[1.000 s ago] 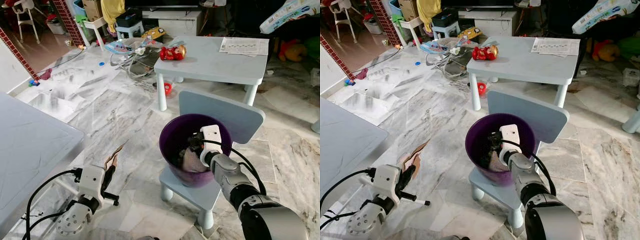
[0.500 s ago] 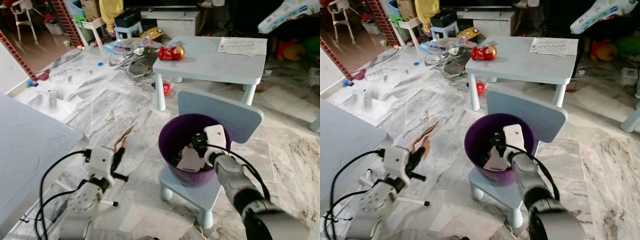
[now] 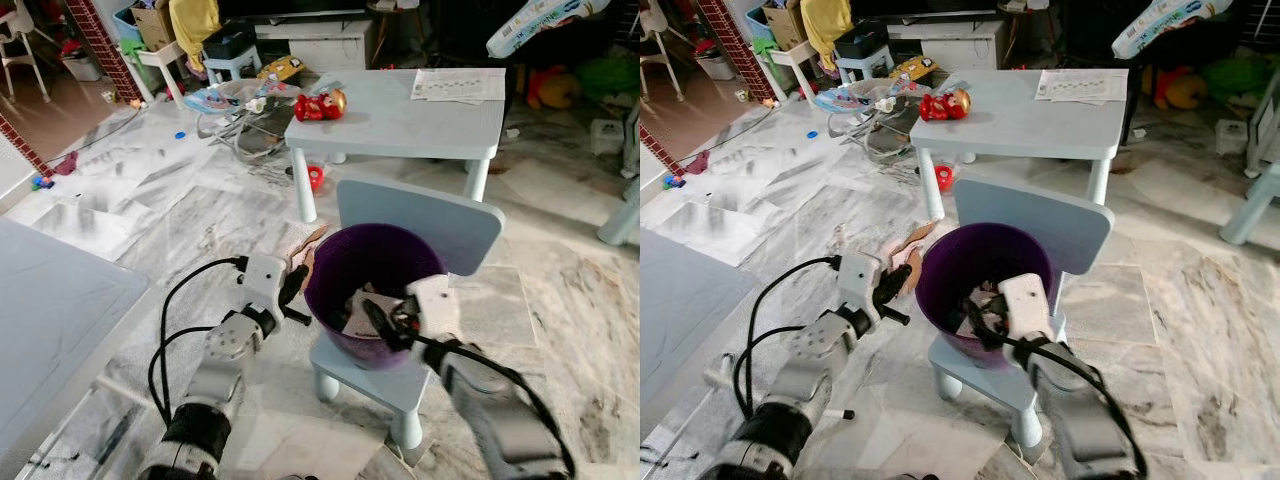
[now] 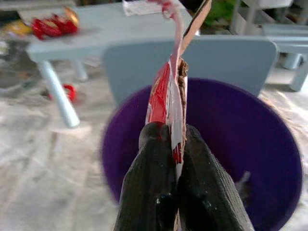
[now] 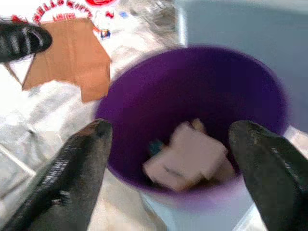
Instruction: Picking trash to rubbish bin
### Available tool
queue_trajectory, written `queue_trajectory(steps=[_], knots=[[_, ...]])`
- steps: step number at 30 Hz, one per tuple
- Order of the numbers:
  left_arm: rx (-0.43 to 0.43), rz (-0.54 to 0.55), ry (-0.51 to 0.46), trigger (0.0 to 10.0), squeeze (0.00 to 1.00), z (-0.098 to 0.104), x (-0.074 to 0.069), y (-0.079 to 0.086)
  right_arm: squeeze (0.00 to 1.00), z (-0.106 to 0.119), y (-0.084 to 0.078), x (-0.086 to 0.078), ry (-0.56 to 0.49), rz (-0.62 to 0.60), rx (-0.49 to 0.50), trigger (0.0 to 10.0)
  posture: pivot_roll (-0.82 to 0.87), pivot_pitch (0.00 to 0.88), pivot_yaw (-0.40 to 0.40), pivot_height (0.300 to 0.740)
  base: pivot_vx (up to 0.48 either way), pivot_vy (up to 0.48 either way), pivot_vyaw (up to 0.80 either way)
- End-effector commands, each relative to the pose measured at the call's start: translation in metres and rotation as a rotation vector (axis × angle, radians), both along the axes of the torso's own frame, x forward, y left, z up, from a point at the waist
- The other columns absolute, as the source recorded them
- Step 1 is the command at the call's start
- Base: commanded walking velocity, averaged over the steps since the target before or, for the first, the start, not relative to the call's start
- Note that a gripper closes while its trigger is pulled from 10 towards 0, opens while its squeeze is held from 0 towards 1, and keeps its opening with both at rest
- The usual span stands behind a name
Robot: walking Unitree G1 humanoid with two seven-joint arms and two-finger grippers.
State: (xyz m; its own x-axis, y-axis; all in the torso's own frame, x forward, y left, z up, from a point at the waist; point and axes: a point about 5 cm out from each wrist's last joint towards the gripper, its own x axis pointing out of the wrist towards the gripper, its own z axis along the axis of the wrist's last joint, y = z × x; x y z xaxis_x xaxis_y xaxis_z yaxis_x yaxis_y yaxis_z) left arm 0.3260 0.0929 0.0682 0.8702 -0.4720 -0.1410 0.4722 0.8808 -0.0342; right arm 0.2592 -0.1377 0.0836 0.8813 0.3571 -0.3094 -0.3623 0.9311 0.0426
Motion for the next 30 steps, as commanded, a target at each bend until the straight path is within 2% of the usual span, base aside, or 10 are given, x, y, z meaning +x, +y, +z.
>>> queue_trajectory(steps=[1,2,7,10,11,12,13,14,21,30], knots=[[0.008,0.004,0.009,0.2,0.00,-0.001,0.005,-0.005,0.95,0.008,0.004,-0.011,0.053,0.025,-0.008,10.0,-0.26,0.129,0.169,0.740,0.000,0.000,0.00],[0.005,-0.001,0.010,0.2,0.00,0.000,0.006,-0.009,0.95,0.009,0.003,-0.015,0.075,0.029,-0.020,10.0,-0.26,0.129,0.169,0.740,0.000,0.000,0.00],[-0.009,-0.001,0.037,2.5,0.00,0.000,0.010,-0.026,0.93,0.014,0.002,-0.035,0.155,0.047,-0.048,10.0,-0.29,0.147,0.174,0.740,0.000,0.000,0.00],[-0.014,0.009,0.080,6.3,0.00,-0.002,0.010,-0.039,0.93,0.019,0.010,-0.052,0.195,0.095,-0.034,10.0,-0.32,0.163,0.185,0.740,0.000,0.000,0.00],[-0.012,0.002,0.088,10.0,0.00,-0.003,0.010,-0.043,0.93,0.020,0.012,-0.055,0.205,0.106,-0.029,10.0,-0.32,0.164,0.185,0.740,0.000,0.000,0.00],[-0.003,0.014,0.092,10.0,0.00,-0.003,0.010,-0.044,0.94,0.021,0.014,-0.058,0.213,0.115,-0.025,10.0,-0.32,0.164,0.186,0.740,0.000,0.000,0.00],[0.018,0.030,0.092,10.0,0.17,-0.003,0.011,-0.045,0.94,0.023,0.016,-0.060,0.223,0.119,-0.023,10.0,-0.32,0.167,0.188,0.740,0.000,0.000,0.00],[0.021,0.045,0.099,10.0,1.00,-0.004,0.011,-0.045,0.94,0.024,0.018,-0.061,0.230,0.126,-0.020,10.0,-0.33,0.170,0.190,0.740,0.000,0.000,0.00],[0.084,0.074,0.109,10.0,1.00,-0.009,0.010,-0.044,0.94,0.028,0.023,-0.067,0.252,0.137,-0.006,10.0,-0.33,0.181,0.193,0.740,0.000,0.000,0.00],[0.080,0.123,0.109,10.0,1.00,-0.006,0.014,-0.039,0.94,0.032,0.025,-0.068,0.260,0.137,-0.006,10.0,-0.33,0.187,0.194,0.740,0.000,0.000,0.00]])
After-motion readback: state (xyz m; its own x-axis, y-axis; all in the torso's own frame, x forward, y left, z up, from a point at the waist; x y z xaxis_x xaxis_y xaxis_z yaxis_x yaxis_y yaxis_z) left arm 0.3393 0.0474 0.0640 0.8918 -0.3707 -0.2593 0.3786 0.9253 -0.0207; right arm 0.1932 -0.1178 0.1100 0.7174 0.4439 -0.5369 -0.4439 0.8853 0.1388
